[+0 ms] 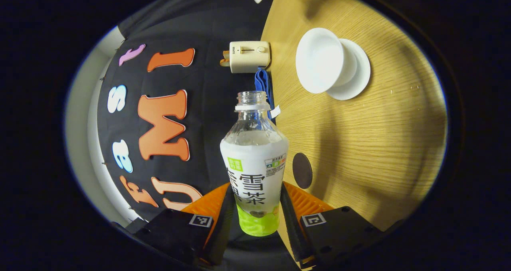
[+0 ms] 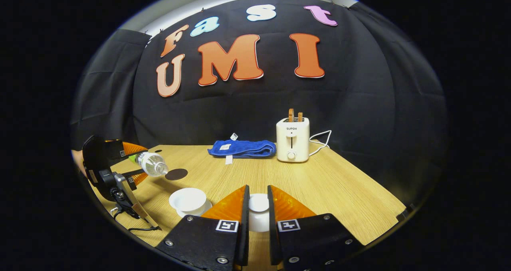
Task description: Open the teacup lid with one hand, grasp the water bottle and pour water into the teacup with the other hand; after pouring, place the water bottle on the coaster and then close the teacup lid.
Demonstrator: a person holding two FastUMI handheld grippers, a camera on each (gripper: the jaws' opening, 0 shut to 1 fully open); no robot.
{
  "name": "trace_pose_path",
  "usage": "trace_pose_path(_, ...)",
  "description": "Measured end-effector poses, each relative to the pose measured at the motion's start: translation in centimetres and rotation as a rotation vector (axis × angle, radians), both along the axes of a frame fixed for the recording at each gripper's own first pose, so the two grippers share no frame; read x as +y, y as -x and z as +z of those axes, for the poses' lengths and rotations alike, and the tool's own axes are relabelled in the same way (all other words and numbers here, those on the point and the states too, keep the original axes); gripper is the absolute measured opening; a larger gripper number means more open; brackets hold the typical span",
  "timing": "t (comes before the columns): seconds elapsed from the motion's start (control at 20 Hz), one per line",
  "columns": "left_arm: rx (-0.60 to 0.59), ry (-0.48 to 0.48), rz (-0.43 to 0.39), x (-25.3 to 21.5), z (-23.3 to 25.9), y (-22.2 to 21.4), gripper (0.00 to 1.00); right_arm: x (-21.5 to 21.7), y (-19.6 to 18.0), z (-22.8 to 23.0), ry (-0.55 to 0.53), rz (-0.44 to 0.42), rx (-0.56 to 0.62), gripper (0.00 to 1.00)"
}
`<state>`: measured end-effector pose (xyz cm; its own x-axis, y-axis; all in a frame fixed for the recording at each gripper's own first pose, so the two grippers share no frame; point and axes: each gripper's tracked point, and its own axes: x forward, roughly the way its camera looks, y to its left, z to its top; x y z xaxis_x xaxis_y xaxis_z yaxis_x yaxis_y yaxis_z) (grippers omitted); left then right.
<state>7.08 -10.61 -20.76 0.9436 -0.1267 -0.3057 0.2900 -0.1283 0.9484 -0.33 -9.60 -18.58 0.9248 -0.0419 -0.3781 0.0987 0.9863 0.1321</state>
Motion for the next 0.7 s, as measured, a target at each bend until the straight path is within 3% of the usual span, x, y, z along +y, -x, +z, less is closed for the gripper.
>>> trace_pose_path(0.35,-0.044,-0.118,-0.077,-1.8,1.3,-0.4,0.7,-0.2,0.3,-0.2,-0.017,0.002,-0.003,0.21)
trace_pose_path(0.4,-0.049,-0.131,-0.086,-2.1,1.3,-0.4,0.64,-0.2,0.3,-0.2,-0.02,0.003,-0.002,0.22)
trace_pose_path(0.7,-0.084,-0.195,-0.138,-3.4,1.9,-0.8,0.64,-0.3,0.7,-0.5,-0.022,0.005,0.0,0.22)
